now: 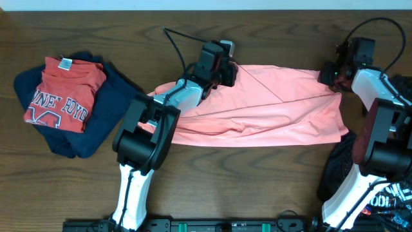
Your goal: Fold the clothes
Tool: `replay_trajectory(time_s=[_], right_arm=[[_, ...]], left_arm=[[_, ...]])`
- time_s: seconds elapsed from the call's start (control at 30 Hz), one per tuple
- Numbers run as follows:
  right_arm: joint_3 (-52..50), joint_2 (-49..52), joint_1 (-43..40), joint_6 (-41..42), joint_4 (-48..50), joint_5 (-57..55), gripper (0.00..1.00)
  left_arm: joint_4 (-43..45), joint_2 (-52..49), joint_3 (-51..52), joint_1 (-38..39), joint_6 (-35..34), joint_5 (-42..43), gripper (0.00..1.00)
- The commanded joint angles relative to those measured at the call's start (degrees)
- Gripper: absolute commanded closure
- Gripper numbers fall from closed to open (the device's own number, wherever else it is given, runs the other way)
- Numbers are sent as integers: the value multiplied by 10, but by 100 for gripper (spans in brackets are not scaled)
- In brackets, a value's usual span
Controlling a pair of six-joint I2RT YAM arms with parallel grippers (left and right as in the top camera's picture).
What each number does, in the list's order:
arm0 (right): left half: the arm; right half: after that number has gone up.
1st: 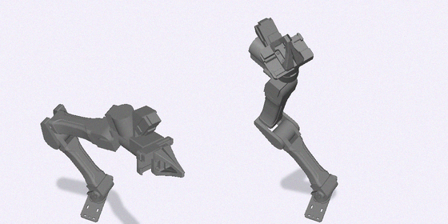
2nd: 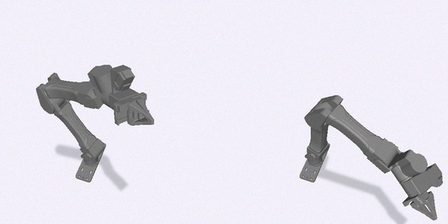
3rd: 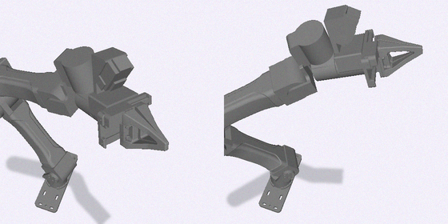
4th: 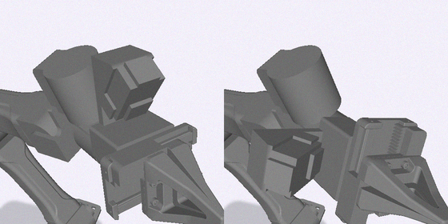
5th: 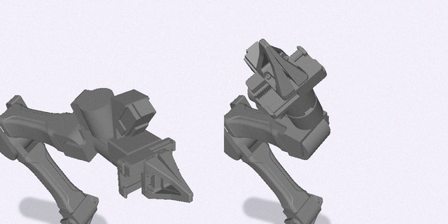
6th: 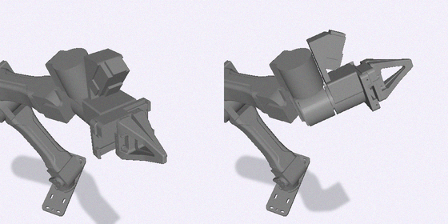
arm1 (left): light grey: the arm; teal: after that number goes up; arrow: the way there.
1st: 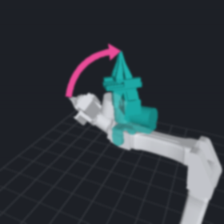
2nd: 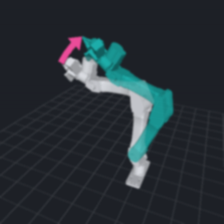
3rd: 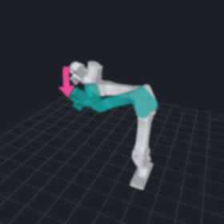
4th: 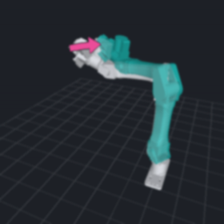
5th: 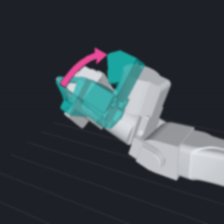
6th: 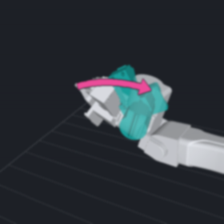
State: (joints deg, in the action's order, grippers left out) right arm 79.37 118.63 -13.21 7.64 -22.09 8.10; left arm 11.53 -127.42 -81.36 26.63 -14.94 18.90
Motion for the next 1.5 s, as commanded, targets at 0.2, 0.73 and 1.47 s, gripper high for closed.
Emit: replay_trajectory(time_s=[0.2, 0.73, 1.47], right_arm=[[9, -24, 0, 4, -6, -6, 99], [9, -100, -35, 5, -105, -6, 99], [9, -132, -51, 22, -301, -46, 99]], left_arm=[[11, -12, -11, -2, 0, -4, 93], [-162, 97, -11, -18, 0, 51, 94], [-455, 198, -6, 7, -12, 57, 66]])
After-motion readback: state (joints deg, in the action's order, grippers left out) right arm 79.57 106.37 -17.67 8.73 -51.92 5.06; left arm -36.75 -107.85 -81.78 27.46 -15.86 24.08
